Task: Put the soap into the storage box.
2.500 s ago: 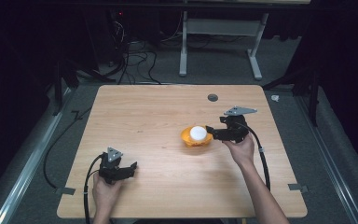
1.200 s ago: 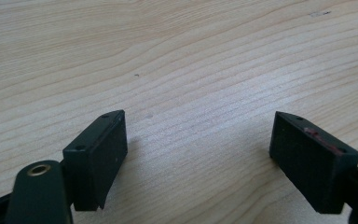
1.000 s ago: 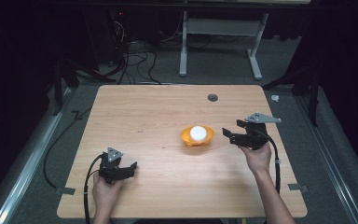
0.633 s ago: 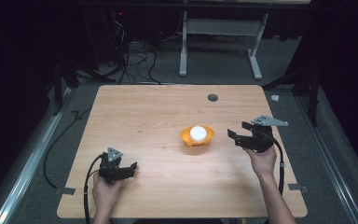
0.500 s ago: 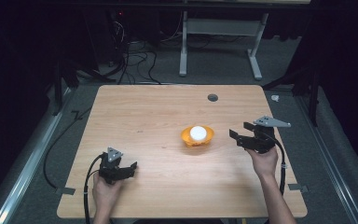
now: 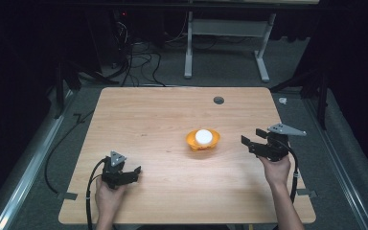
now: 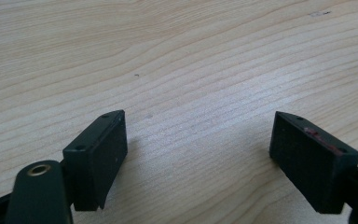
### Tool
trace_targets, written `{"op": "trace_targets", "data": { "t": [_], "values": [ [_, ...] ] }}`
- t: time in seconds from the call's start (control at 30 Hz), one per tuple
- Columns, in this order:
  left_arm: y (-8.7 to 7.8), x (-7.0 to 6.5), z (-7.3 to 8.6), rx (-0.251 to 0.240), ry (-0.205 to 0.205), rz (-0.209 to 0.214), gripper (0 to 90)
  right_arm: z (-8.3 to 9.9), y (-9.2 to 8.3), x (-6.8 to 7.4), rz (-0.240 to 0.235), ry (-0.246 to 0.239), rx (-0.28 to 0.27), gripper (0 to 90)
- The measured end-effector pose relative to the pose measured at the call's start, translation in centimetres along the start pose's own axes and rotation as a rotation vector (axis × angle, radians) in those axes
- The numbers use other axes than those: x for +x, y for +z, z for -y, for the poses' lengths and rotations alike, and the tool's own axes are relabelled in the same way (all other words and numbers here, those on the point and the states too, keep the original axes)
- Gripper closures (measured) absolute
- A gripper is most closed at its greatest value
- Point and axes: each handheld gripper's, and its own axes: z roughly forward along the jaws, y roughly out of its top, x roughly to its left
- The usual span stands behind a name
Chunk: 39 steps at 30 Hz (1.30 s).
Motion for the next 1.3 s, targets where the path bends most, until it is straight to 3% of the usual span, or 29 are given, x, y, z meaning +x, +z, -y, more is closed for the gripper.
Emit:
{"op": "trace_targets", "data": {
  "t": [0.53,1.3],
  "values": [
    [0.0,0.0,0.0,0.0,0.0,0.0,19.7,1.8,-0.2,-0.2,-0.013,0.042,0.002,28.6],
    [0.0,0.0,0.0,0.0,0.0,0.0,19.7,3.5,0.6,0.2,-0.028,0.049,0.036,29.3]
  ]
}}
